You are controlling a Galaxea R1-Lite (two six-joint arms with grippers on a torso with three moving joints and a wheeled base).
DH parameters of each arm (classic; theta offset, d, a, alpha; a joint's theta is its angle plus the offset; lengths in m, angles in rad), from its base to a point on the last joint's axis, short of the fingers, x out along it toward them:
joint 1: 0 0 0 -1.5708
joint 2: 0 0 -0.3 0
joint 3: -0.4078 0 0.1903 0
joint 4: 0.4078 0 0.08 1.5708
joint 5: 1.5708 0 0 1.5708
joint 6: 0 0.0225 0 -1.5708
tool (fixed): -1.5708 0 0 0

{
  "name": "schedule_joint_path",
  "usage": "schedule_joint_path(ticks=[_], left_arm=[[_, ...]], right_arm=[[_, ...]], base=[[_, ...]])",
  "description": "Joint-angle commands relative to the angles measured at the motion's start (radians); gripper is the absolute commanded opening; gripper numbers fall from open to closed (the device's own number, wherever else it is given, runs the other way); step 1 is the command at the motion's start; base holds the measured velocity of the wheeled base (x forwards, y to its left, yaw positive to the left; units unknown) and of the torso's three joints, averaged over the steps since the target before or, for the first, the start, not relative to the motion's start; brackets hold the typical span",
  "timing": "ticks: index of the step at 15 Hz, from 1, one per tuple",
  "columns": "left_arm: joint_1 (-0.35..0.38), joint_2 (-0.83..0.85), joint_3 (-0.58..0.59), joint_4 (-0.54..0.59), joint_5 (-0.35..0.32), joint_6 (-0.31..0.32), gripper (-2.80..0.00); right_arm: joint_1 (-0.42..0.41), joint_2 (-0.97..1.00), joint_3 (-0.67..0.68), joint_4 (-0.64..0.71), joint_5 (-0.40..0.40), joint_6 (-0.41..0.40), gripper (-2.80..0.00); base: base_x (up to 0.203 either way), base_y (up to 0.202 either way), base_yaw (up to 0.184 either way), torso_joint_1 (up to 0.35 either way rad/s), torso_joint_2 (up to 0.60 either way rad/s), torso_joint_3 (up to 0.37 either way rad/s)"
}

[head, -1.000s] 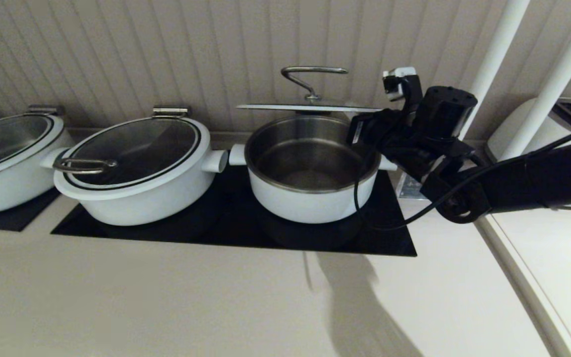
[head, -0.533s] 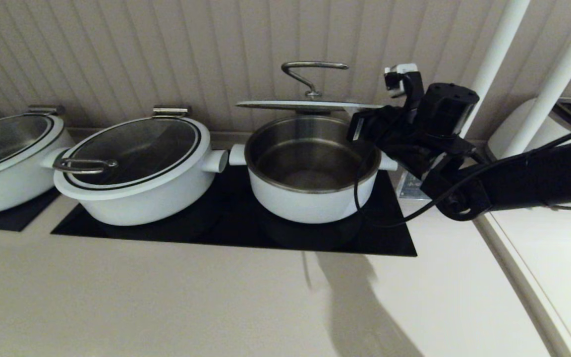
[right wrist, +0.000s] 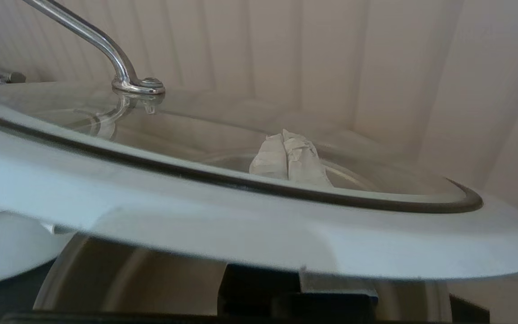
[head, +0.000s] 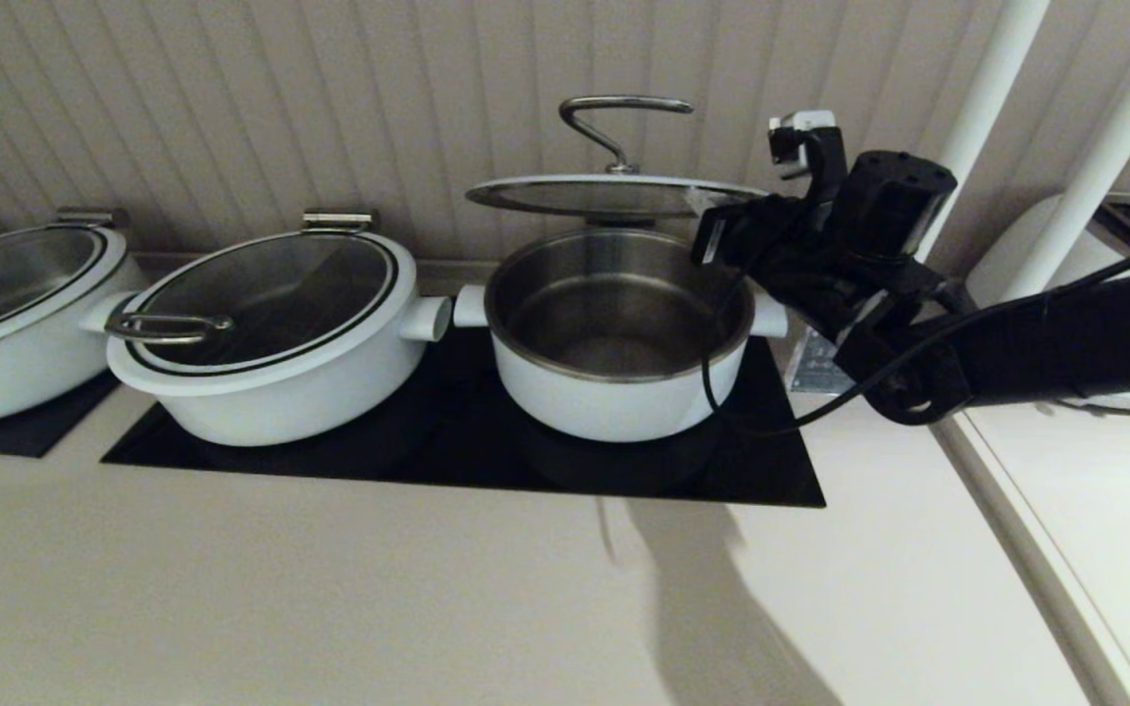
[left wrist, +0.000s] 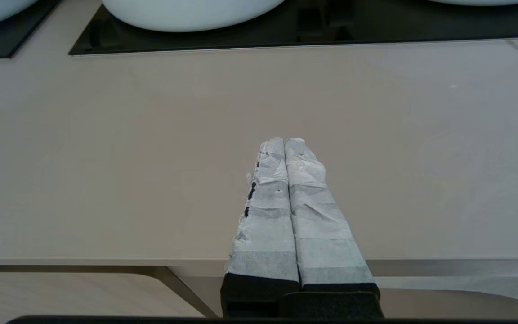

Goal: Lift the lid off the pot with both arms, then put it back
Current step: Open the pot lid completely

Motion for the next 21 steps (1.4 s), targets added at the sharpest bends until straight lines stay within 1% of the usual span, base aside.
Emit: schedule_joint_path(ticks=[1,5,10,13,17,21], left_arm=[[0.0,0.0,0.0,0.001,-0.001,0.0,-2.8],[0.0,0.0,0.0,0.001,-0.001,0.0,-2.8],[0.0,0.0,0.0,0.001,-0.001,0.0,-2.8],[0.0,0.0,0.0,0.001,-0.001,0.0,-2.8],[0.0,0.0,0.0,0.001,-0.001,0.0,-2.8],[0.0,0.0,0.0,0.001,-0.001,0.0,-2.8]], right_arm=[[-0.004,0.01,-0.019,-0.009,-0.001,-0.001,-2.8],[-0.012,0.049,-0.115,-0.01,-0.002,-0.006,-2.8],[-0.016,0.077,-0.136,-0.012,-0.002,-0.007,-2.8],[-0.023,0.112,-0.207,-0.01,-0.002,-0.01,-2.8],[-0.034,0.134,-0.229,-0.011,-0.002,-0.036,-2.8],[-0.057,0.165,-0.311,-0.009,-0.002,-0.045,-2.8]], base=[[0.0,0.0,0.0,0.0,0.0,0.0],[0.0,0.0,0.0,0.0,0.0,0.0],[0.0,0.0,0.0,0.0,0.0,0.0],[0.0,0.0,0.0,0.0,0.0,0.0],[0.0,0.0,0.0,0.0,0.0,0.0],[0.0,0.0,0.0,0.0,0.0,0.0]])
